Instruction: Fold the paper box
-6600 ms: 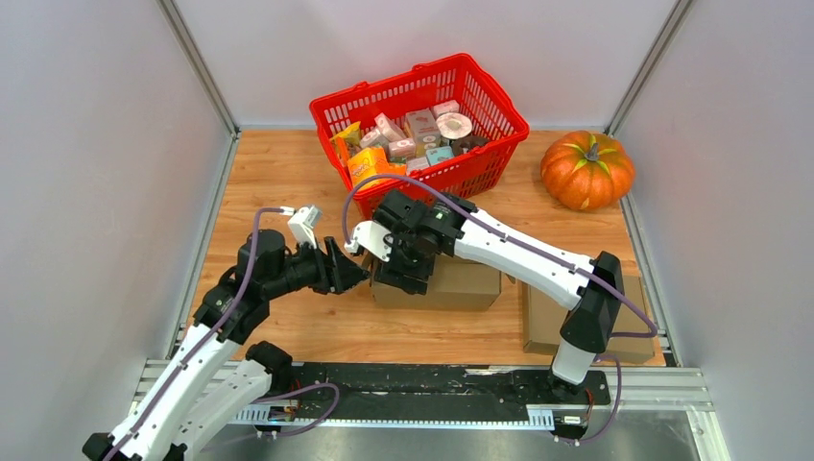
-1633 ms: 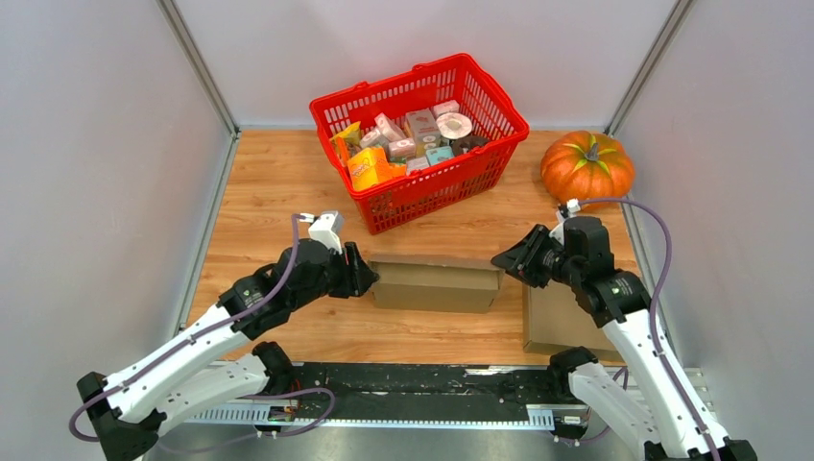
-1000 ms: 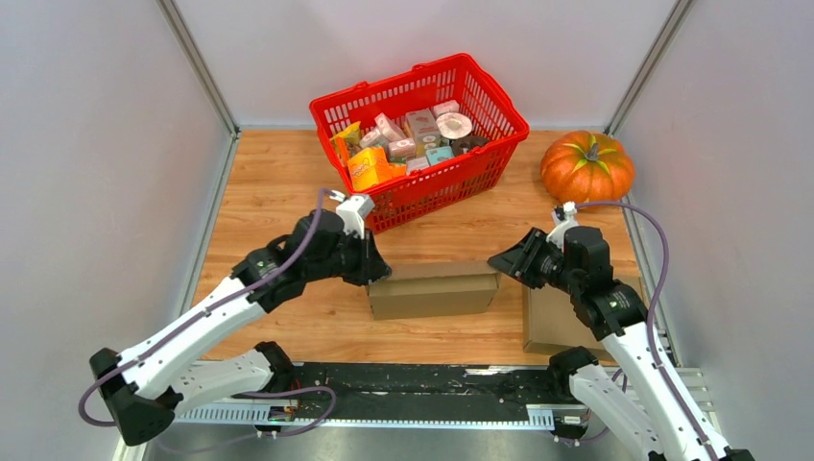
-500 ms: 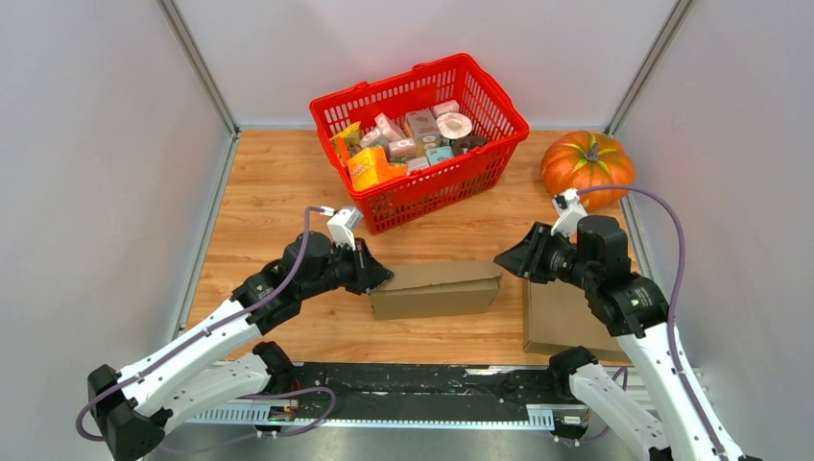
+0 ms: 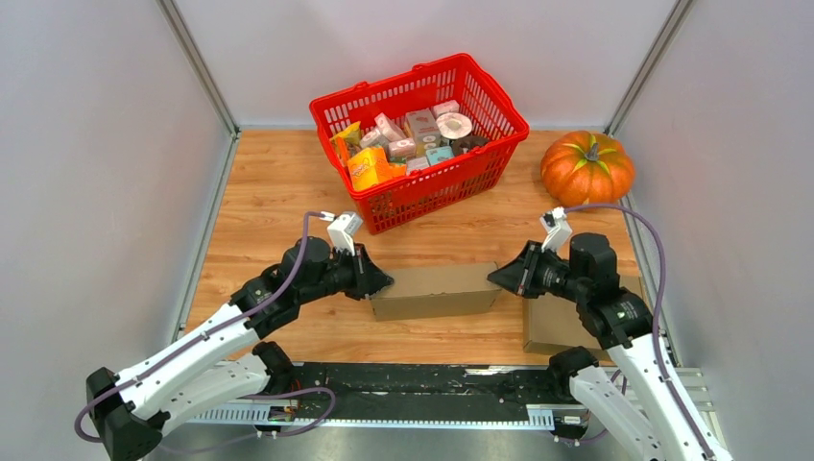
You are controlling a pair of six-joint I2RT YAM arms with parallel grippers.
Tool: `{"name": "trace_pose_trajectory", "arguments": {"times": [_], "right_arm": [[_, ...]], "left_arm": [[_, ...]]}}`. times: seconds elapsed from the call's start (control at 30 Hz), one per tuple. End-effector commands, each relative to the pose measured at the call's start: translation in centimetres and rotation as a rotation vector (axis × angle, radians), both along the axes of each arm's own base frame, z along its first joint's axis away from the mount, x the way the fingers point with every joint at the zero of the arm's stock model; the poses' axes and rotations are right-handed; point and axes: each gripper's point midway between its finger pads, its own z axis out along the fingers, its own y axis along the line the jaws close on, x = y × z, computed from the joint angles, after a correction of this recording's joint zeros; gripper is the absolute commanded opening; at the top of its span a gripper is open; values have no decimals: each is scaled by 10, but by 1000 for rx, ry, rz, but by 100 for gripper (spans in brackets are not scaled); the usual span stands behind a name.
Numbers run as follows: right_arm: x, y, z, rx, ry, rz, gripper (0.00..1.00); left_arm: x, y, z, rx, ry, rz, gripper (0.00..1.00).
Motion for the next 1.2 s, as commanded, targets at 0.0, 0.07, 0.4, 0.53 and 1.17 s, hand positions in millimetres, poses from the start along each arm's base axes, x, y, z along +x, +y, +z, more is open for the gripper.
{"name": "trace_pose_trajectory", "arguments": {"times": [0.0, 0.07, 0.4, 0.53, 1.17], "right_arm": [[0, 4, 49, 20, -90, 42, 8], [7, 5, 38, -2, -73, 49, 8], [-25, -17, -32, -60, 85, -46, 9], [-47, -18, -40, -57, 290, -63, 18], [-49, -15, -29, -59, 300, -24, 61]], "left_arm": [[-18, 17, -36, 143, 99, -30, 12], [-17, 19, -37, 150, 92, -25, 12], [-36, 36, -82, 180, 171, -4, 16], [-51, 48, -89, 212, 198, -15, 19], [-71, 52, -67, 118, 240, 10, 62]]}}
